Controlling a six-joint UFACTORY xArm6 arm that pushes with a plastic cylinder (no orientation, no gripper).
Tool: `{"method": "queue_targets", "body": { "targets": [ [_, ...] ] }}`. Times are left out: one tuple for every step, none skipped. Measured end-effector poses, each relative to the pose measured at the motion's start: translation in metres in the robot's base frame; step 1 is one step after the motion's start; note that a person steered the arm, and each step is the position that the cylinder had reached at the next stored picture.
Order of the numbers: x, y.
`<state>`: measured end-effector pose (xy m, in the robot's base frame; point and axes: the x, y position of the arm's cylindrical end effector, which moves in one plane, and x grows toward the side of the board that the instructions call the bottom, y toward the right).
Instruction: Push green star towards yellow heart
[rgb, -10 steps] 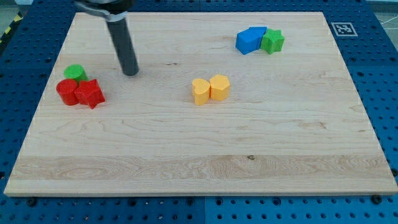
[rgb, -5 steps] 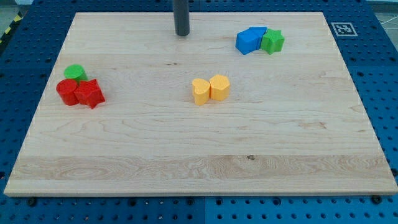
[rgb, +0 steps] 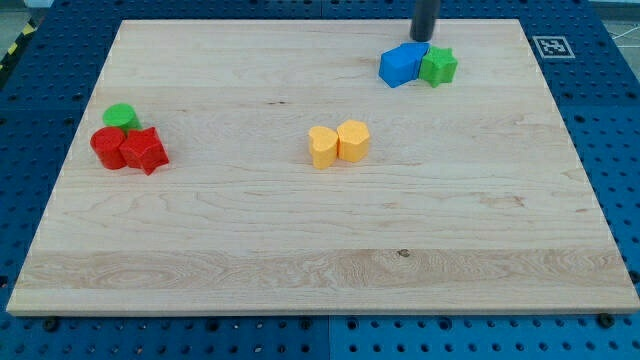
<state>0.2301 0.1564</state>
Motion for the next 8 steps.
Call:
{"method": "queue_targets", "body": {
  "targets": [
    [0.0,0.03],
    [0.005,0.044],
    [0.022,0.036],
    [0.027,0.02],
    [0.03,0.001],
    [0.039,-0.001],
    [0.05,0.002],
    [0.059,0.013]
  ]
}}
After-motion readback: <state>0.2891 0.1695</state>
